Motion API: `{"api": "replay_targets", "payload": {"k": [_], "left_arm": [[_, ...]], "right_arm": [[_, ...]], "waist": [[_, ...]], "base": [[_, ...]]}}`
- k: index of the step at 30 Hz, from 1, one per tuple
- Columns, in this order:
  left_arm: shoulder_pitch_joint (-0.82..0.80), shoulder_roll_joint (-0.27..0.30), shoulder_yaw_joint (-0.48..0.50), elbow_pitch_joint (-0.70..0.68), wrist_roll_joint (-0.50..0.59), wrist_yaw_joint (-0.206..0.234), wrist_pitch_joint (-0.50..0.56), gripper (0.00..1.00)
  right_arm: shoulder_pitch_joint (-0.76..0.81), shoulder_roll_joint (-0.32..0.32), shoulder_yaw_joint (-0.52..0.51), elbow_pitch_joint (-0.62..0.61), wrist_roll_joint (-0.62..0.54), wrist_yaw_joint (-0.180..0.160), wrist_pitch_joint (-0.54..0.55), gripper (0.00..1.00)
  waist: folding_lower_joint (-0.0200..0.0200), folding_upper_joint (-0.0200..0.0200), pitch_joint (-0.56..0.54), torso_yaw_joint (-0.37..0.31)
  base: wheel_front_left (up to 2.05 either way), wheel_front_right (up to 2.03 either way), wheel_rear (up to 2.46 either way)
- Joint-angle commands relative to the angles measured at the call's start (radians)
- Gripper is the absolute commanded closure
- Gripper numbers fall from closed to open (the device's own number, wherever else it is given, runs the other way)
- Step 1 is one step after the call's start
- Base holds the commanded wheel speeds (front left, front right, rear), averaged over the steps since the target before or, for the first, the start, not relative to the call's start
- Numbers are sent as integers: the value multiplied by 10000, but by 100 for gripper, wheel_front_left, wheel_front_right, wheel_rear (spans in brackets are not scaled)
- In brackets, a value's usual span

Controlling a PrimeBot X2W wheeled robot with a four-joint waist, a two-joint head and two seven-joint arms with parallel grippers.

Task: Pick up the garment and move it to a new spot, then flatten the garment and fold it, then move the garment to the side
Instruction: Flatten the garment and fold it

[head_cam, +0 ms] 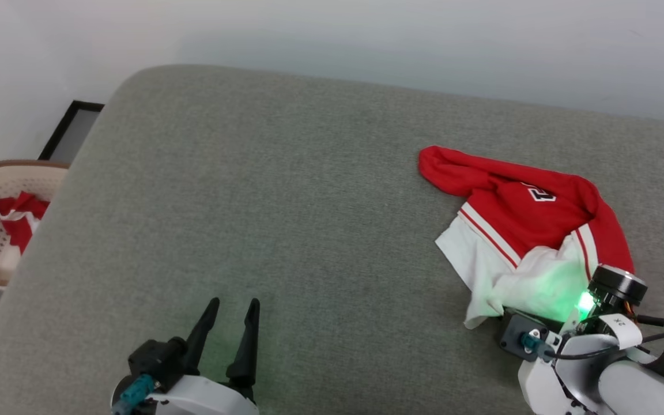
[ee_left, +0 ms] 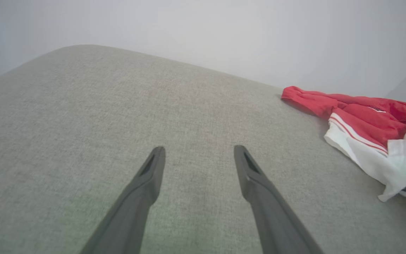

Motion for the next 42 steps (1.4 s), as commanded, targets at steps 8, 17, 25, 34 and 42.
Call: {"api": "replay_targets", "payload": {"k": [8,17,25,34,42], "left_arm": [[94,170,147,-50,37,-25,-2,0],[90,289,54,-140,37,-25,-2,0],[-3,429,-87,-144,-64,-25,-2,0],[-150,538,-221,-119,-204,-25,-2,0],[-316,660,-280,-66,-206,-26,-2,0]], "right_arm": [[788,239,-2105,-407,398,-10,-312,100],[2367,1008,-5857,-988,1630,-10,-504,100],[3054,2253,-9649,788,1347,-11,-907,100],[2184,3540,-12304,3146,-33,-10,-1450,100],[1583,3978,-12617,4196,-678,-10,-2063,0]], "waist": [[0,0,-95,-842],[0,0,-189,-1682],[0,0,-98,-1943],[0,0,233,-1945],[0,0,394,-2093]], "base": [[0,0,0],[0,0,0],[0,0,0],[0,0,0],[0,0,0]]}}
